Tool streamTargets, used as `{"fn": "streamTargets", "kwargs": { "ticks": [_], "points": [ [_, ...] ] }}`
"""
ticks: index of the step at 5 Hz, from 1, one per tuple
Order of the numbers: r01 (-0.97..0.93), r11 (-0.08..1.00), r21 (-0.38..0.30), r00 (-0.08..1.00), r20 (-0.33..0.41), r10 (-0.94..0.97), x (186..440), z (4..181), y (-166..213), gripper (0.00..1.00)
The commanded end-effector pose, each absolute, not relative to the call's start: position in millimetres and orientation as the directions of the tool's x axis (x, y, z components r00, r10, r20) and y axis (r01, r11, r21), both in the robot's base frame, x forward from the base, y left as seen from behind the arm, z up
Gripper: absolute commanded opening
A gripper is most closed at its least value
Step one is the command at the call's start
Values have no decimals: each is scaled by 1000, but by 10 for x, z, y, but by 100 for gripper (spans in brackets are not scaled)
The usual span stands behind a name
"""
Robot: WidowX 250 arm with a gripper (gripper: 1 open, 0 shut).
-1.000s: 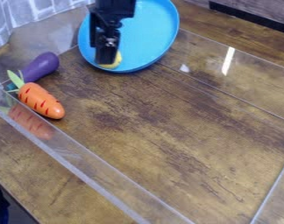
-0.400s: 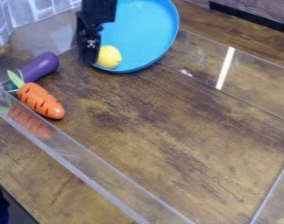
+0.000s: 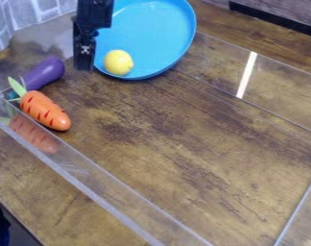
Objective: Remove the purple eggplant from the blue tray and put it on the table
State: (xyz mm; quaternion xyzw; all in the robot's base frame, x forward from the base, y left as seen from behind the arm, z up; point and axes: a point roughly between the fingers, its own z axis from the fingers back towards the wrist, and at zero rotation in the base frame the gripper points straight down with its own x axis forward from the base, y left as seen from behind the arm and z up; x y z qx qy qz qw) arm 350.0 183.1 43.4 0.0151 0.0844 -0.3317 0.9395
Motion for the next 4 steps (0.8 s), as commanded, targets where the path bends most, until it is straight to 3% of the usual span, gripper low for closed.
{"fn": "streamTargets", "kwargs": {
  "ticks": [1,4],
  "points": [
    [620,784,24,778,-147,-610,3584,563,1984,100],
    [518,852,67,852,-121,-509,3703,869,1926,100]
  ]
}}
